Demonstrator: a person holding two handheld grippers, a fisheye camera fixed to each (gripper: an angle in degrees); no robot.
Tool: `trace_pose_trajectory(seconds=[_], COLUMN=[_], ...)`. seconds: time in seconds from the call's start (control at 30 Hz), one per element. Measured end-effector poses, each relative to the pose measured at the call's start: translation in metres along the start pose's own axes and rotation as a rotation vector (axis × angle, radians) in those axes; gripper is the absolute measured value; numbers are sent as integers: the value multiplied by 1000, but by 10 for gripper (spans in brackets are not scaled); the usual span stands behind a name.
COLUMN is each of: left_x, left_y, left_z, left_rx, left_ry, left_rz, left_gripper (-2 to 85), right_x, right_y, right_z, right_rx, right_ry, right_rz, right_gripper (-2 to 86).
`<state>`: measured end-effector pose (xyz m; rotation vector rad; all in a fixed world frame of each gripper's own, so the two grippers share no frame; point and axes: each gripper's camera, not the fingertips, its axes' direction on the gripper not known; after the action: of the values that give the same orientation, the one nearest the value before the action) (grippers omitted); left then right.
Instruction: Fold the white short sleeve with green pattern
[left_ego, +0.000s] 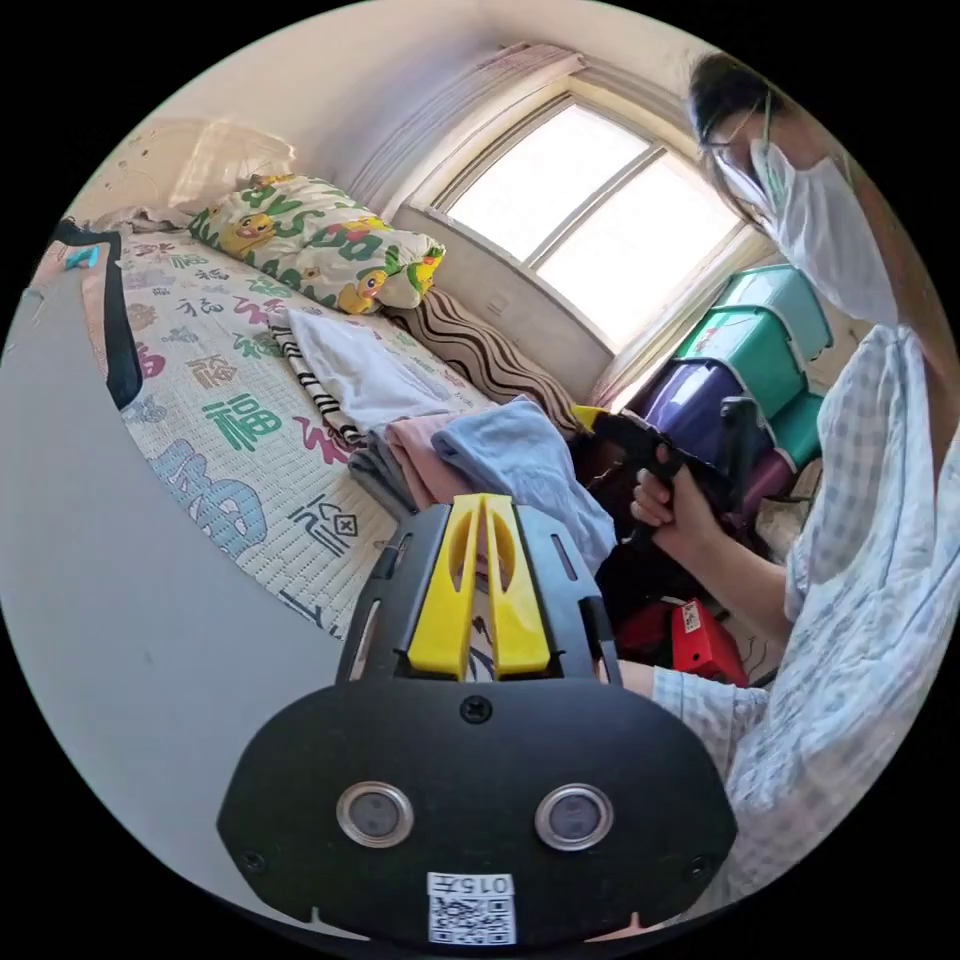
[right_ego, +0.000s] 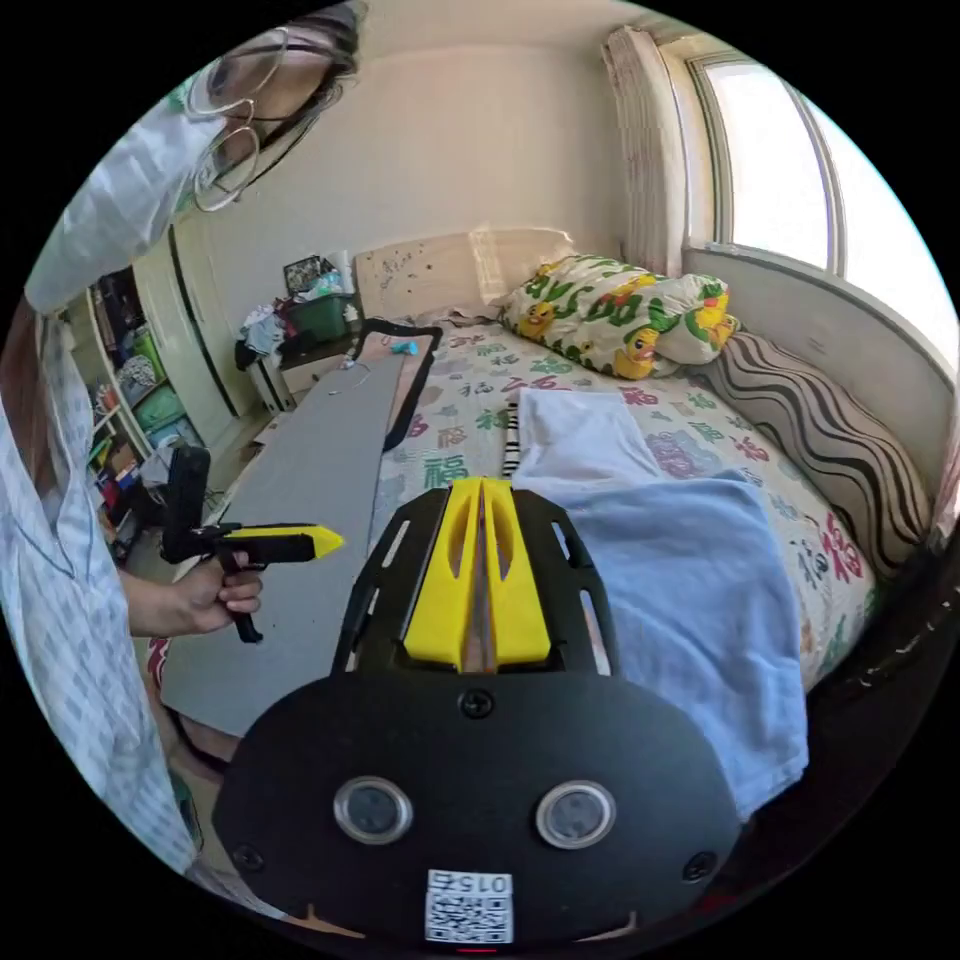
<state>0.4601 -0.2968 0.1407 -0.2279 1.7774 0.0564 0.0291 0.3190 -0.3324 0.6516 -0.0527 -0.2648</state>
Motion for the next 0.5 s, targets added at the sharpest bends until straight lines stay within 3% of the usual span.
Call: trace_pose_trajectory(seconds=[0.17, 0.33, 0.5], left_x=[-7, 29, 91], left_y=[5, 5, -2], left_z=[-34, -53, -63], left_rx=[32, -99, -186], left_ry=[163, 295, 225], left_rz=[96, 201, 394], left_gripper=[-9, -8, -8], right_x=[15, 46, 82], right_y=[56, 100, 144], right_z=[88, 162, 193], right_rx=[97, 14, -62], right_ry=[-188, -468, -534], right_rz=[-49, -53, 4], right_gripper=[-5, -6, -6])
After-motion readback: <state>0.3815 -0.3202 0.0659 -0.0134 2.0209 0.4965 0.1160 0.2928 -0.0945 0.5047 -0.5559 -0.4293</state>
